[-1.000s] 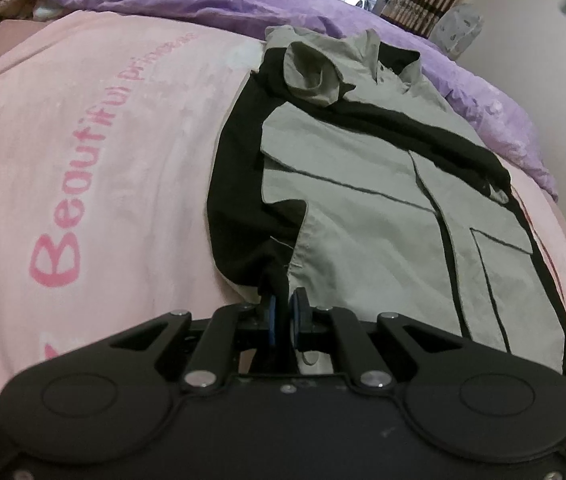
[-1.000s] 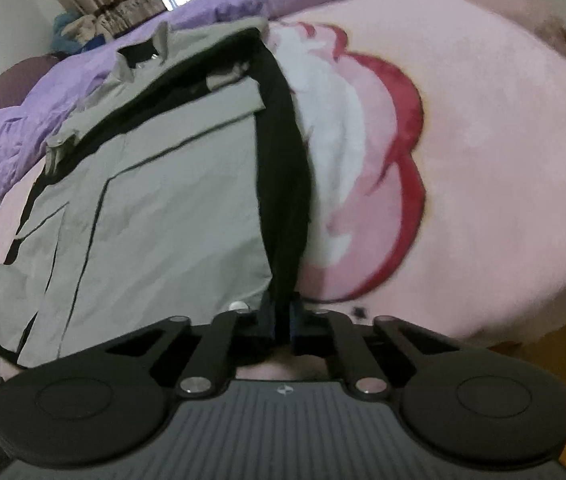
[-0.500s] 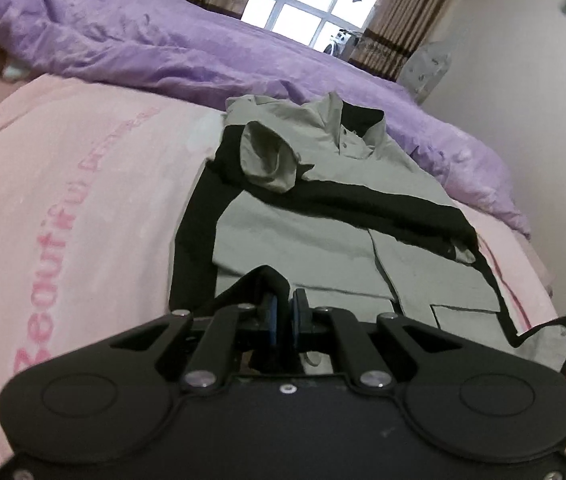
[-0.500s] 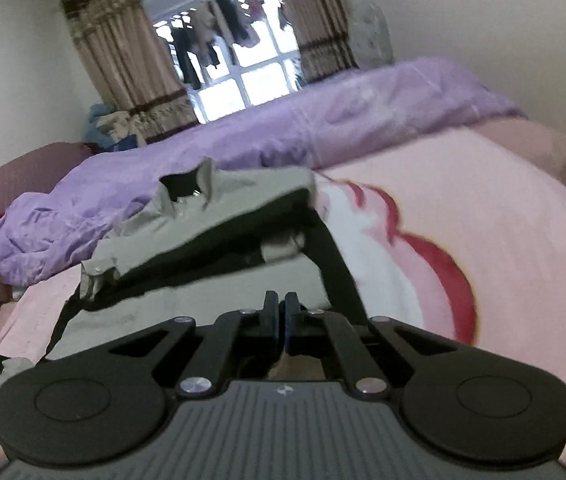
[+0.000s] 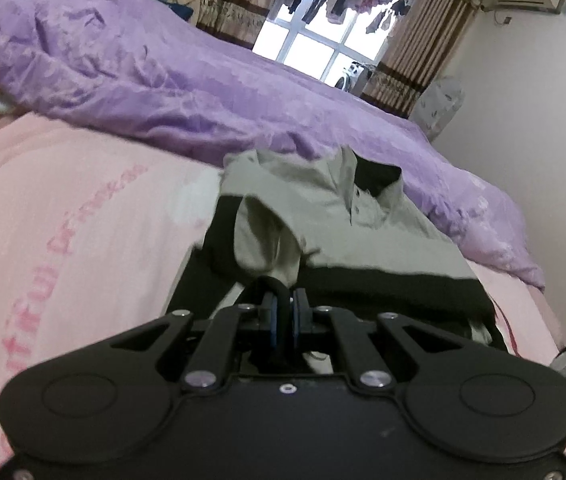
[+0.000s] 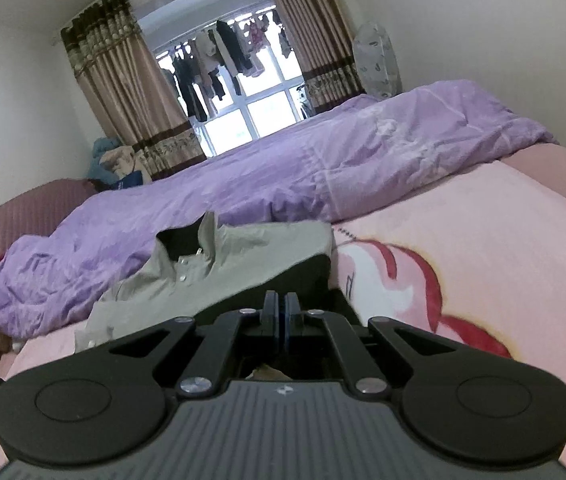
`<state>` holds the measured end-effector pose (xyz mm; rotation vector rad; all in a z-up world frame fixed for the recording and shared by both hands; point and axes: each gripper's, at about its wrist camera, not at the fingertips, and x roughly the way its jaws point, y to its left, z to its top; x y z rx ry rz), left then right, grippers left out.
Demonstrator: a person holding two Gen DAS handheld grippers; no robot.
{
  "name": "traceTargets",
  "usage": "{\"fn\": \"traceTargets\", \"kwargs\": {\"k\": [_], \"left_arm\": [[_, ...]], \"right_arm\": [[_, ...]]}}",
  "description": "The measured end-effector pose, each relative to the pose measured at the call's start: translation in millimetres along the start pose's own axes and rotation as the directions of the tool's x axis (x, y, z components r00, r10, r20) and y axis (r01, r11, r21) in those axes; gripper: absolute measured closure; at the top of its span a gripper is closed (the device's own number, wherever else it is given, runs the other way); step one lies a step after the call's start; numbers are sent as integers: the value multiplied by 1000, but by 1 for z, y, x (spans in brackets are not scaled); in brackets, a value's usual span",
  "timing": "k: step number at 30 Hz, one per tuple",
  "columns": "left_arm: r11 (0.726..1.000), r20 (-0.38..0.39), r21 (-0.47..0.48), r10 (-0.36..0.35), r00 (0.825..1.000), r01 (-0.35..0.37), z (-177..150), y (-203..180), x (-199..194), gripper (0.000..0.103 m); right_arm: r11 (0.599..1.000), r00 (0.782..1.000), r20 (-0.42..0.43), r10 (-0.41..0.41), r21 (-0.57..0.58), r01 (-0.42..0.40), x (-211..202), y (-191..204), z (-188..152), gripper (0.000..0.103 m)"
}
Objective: Fold large clothes
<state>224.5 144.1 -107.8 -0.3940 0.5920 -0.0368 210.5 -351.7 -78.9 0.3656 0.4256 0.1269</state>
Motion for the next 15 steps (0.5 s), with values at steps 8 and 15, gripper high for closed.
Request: {"fn": "traceTargets", "kwargs": {"k": [8,15], "left_arm": [[996,75,83,32,997,-38,47,-17,45,98],[994,72,88,52,996,-58,71,-9,99,98]], "right_arm": [[1000,1000,24,-2,-18,3,52,-4,32,101],[1000,1000,21,4,-16,-4,105,-9,55,101]]}}
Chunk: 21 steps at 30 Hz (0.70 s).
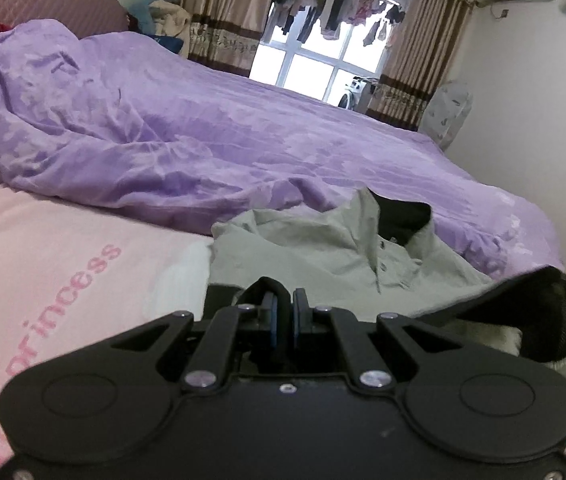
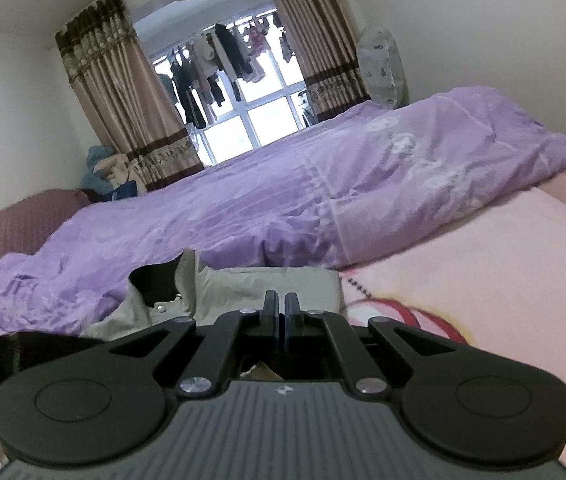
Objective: Fold large clothes
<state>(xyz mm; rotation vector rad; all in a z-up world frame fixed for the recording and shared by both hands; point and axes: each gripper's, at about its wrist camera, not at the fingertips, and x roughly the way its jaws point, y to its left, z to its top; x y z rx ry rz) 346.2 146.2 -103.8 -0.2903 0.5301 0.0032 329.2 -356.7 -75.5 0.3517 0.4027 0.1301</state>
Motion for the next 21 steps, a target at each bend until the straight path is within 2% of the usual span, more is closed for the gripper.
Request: {"fn": "traceTargets", "kwargs": {"k": [6,11,15,21], "left_arm": [[1000,48,-16,19,999,-18,30,5,36,98],[1000,37,-16,23,999,-23,48,11,77,98],[999,-3,-29,31,1000,-31,52,13,117,98],[998,-49,-26,53,997,-54,46,17,163,98]], "right_arm": [[996,999,-12,-49,-74,48,61,15,23,101],[995,998,-17,-62,-80,60,103,21,41,101],[994,995,-51,-92,-66,88,138,12,38,101],[990,986,-100,-137,-28,135,181,-8,16,101]]}}
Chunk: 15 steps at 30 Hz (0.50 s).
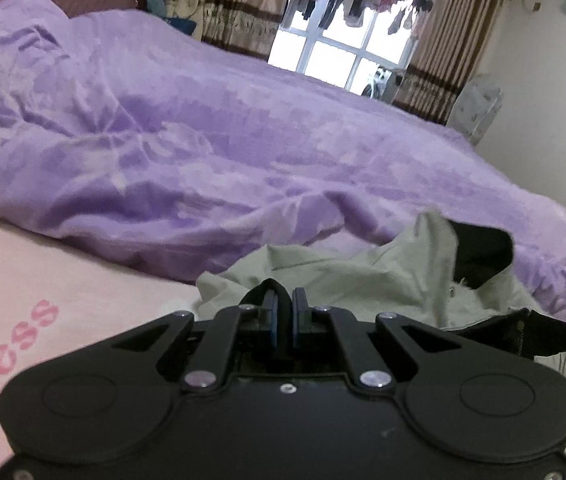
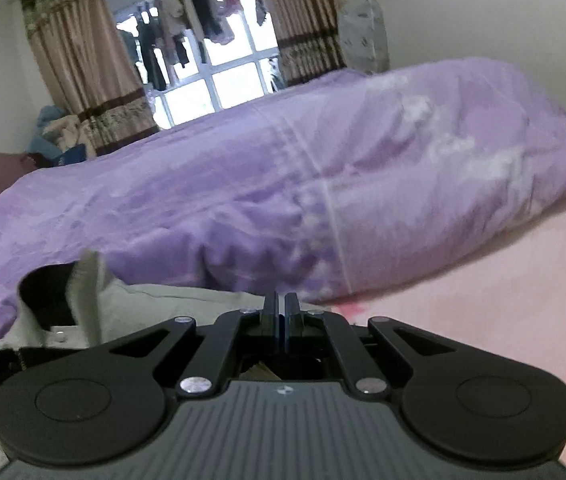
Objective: Fold large clothes
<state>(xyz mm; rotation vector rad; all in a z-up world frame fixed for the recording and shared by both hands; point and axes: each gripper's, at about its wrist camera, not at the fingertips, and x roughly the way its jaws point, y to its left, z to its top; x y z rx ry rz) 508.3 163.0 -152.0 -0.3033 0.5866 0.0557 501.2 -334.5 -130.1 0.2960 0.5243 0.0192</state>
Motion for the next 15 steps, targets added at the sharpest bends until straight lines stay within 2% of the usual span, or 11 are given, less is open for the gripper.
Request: {"fn": "traceTargets", "kwargs": {"k": [4,7,8,9,10,12,14,15], "left_arm": [[1000,-17,18,16,1000,-16,-6,5,18,94],[999,2,29,33,999,-33,-8,10,27,81],[998,20,37,47,999,-48,-9,11,28,60],[996,42,45,81,996,-83,-9,11,28,26],[990,74,48,126,989,-130,-10,12,27,15],[985,125,46,157,980,-164,-9,17,19,13],[988,135,46,140,981,-147,-3,22,8,13],[989,138,53,132,982,-140,1,23,2,13]], "right_arm": [[999,1000,-5,-9,51,9,17,-9,-11,101],[998,1000,-2,-17,57,17,26,-9,-10,101],[999,1000,7,-22,48,22,26,-7,-11,100],[999,1000,14,-28,36,28,28,-5,-13,98],[999,999,18,-32,19,32,31,-3,-14,89],[999,999,26,-45,-1,45,35,-1,-17,76],[999,999,33,-43,-16,43,31,-1,-14,61],[999,998,51,-43,-17,44,26,-1,-13,49]]}}
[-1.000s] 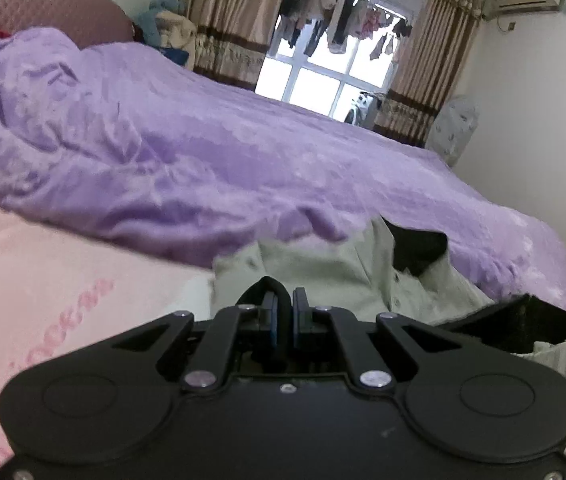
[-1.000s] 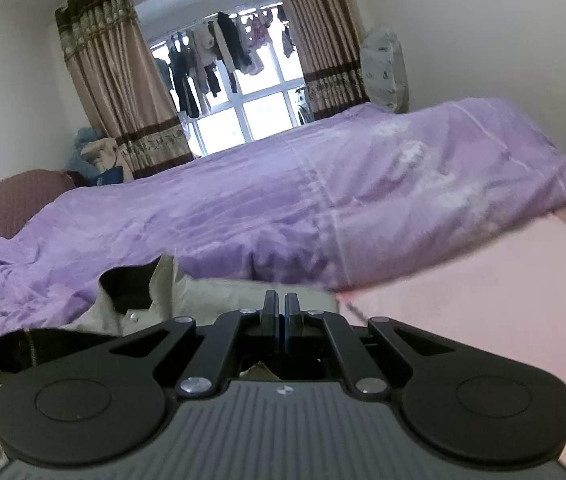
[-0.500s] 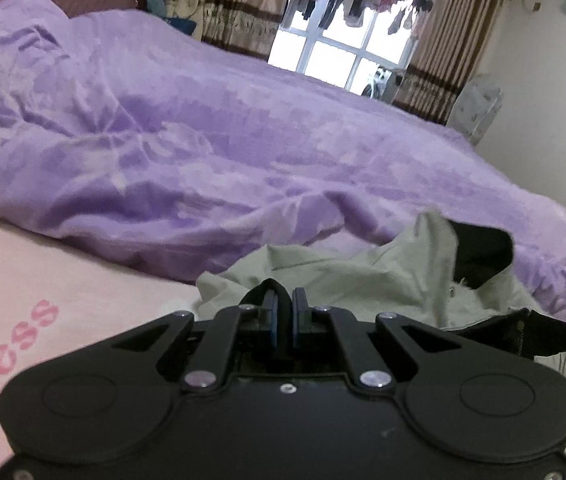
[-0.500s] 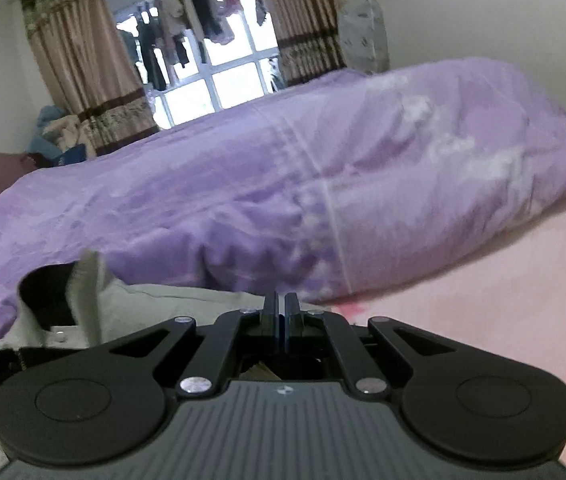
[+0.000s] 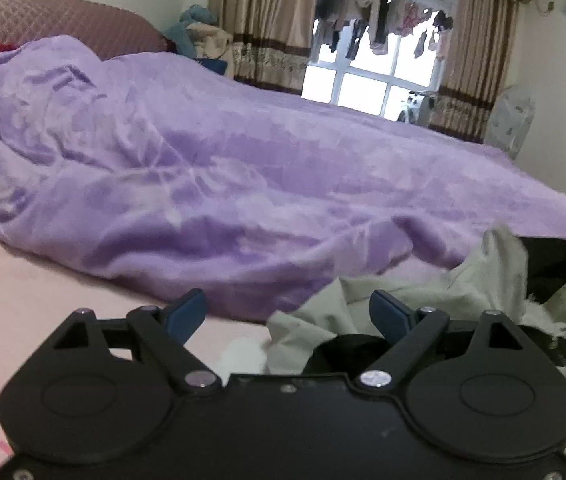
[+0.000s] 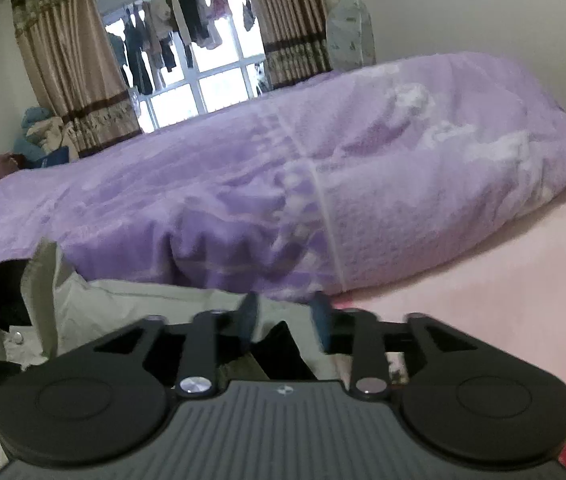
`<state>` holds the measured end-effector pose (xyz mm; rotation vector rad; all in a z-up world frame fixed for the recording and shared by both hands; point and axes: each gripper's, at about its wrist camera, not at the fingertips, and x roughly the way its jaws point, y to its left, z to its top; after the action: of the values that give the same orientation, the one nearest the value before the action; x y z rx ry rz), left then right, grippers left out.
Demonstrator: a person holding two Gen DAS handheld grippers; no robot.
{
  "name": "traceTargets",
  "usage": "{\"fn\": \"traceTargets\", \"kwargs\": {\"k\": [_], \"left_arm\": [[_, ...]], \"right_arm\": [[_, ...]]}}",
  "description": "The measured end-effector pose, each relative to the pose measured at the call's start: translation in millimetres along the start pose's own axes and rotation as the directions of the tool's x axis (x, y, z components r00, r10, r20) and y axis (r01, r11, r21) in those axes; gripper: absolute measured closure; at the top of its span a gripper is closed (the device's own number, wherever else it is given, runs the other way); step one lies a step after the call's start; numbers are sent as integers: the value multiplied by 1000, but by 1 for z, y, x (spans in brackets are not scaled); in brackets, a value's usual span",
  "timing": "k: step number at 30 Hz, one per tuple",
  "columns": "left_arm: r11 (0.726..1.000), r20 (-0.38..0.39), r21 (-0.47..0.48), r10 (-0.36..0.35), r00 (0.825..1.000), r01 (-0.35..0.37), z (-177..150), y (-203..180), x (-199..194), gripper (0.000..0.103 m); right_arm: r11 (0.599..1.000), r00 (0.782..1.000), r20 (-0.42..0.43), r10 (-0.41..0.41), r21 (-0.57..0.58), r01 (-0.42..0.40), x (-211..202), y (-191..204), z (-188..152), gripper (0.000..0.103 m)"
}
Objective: Fold large clothes
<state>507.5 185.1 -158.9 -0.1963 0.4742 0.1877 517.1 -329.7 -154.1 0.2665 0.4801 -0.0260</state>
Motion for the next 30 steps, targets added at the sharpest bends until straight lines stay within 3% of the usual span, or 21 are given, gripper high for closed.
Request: {"fn": "traceTargets", "kwargs": {"k": [1,3,6,9,10,13,18,22,30], "left_arm": [[1000,2,12,-4,1000,4,4,2,-6,13],[999,5,43,-16,1000,16,9,7,-23,13],[993,-9,116,-34,999,35,11,13,-48,13],[983,-43,171,-54,998,60,7,11,-69,13],[982,-68,169,-71,995,82,2,11,-75,13],[969,-162,206,-106,981,139,-23,5,-91,12],[960,-277,218,-112,954,176,-66,6,-110,12],[964,-316,164,-151,937,210,-81,10,-127,12],[973,-374,118,-140,917,196,-97,23,-137,13]], "right_arm": [[1000,999,33,-11,-6,11,-10,-1,1,39],[998,994,100,-42,-39,46,-29,-2,4,28],[995,988,149,-43,-85,56,-55,-6,10,25],[996,990,137,15,-91,-2,-80,-11,17,27],[995,992,122,43,-93,-32,-87,-12,18,33],[983,994,40,99,-156,-92,-105,-11,7,35],[984,996,-85,21,-173,-36,-128,-30,-30,23],[986,978,-200,58,-144,-88,-149,-50,-61,22],[978,961,-251,118,-139,-157,-180,-55,-99,20]]}}
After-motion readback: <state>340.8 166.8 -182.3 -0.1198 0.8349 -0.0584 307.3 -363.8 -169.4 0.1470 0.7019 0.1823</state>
